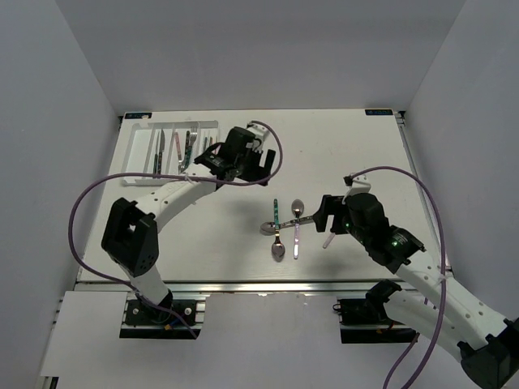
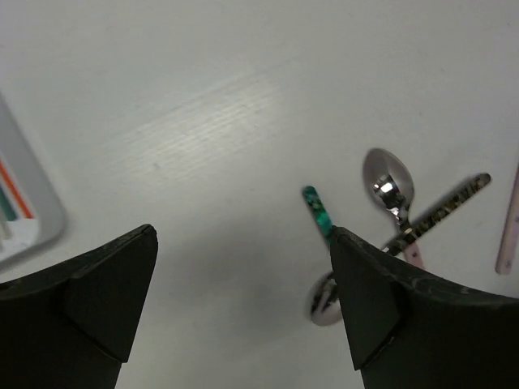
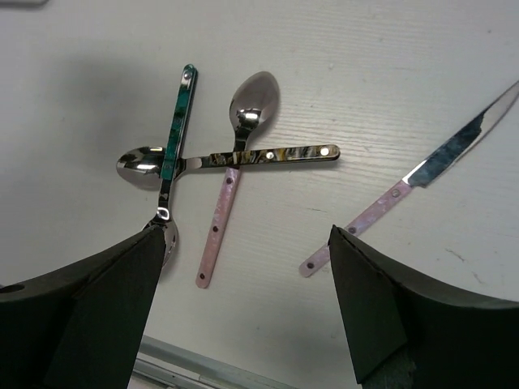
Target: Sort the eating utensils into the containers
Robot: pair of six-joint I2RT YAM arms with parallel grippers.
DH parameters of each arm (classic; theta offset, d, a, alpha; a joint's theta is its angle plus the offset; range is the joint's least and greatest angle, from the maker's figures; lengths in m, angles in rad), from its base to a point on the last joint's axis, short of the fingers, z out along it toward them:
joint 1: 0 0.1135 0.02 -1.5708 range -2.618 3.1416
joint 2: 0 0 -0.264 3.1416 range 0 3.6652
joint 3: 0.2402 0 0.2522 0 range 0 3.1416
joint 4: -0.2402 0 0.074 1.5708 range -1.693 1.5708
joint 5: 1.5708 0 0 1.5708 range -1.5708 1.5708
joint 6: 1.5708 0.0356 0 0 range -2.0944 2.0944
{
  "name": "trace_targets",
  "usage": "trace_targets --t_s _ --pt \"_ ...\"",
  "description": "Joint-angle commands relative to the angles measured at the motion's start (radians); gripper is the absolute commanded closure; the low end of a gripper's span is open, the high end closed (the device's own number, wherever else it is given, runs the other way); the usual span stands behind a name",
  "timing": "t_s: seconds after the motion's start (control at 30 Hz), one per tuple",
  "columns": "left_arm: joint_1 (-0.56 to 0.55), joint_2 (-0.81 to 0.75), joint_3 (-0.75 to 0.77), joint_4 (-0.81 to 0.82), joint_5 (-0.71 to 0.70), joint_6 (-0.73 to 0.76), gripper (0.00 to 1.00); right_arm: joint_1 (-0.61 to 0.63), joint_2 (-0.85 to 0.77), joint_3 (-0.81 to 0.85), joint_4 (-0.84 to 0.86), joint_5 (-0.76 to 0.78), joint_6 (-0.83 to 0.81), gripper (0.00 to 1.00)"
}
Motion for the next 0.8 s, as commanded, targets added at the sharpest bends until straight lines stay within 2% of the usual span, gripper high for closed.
trace_targets --t_s 0.0,0.17,0.3,0.43,0.47,0.57,0.67,0.7,0.77 --pt "-0.045 -0.007 0.003 0.011 0.017 -0.033 0.05 -0.004 -0.044 0.063 -0.063 0.087 0.012 0.14" --pt "-0.132 -0.059 -0.133 0.120 -0.032 -0.115 0.04 -0.004 0.007 0.052 -0.069 0.056 0.014 0.15" --pt "-0.152 -0.116 -0.193 0.088 -0.095 -0.179 0.02 -0.006 0.064 0.041 -0.054 0.066 0.043 0.17" --pt "-0.153 -0.280 -0.280 0.025 -0.350 -0.296 0.02 -0.006 0.133 0.054 -0.087 0.208 0.119 0.18" --pt "-0.152 -0.306 -0.285 -0.056 -0.445 -0.316 0.02 -0.006 0.140 0.043 -0.075 0.224 0.125 0.19" --pt "-0.152 -0.398 -0.285 -0.197 -0.564 -0.356 0.02 -0.018 0.176 0.028 -0.057 0.258 0.158 0.22" --pt "-0.151 -0.489 -0.319 -0.268 -0.661 -0.351 0.02 -0.082 0.242 0.015 -0.061 0.246 0.182 0.29" --pt "-0.151 -0.512 -0.361 -0.271 -0.737 -0.342 0.02 -0.116 0.262 0.011 -0.055 0.228 0.182 0.30" --pt "-0.151 -0.572 -0.411 -0.249 -0.793 -0.325 0.02 -0.128 0.319 0.011 -0.051 0.214 0.187 0.35"
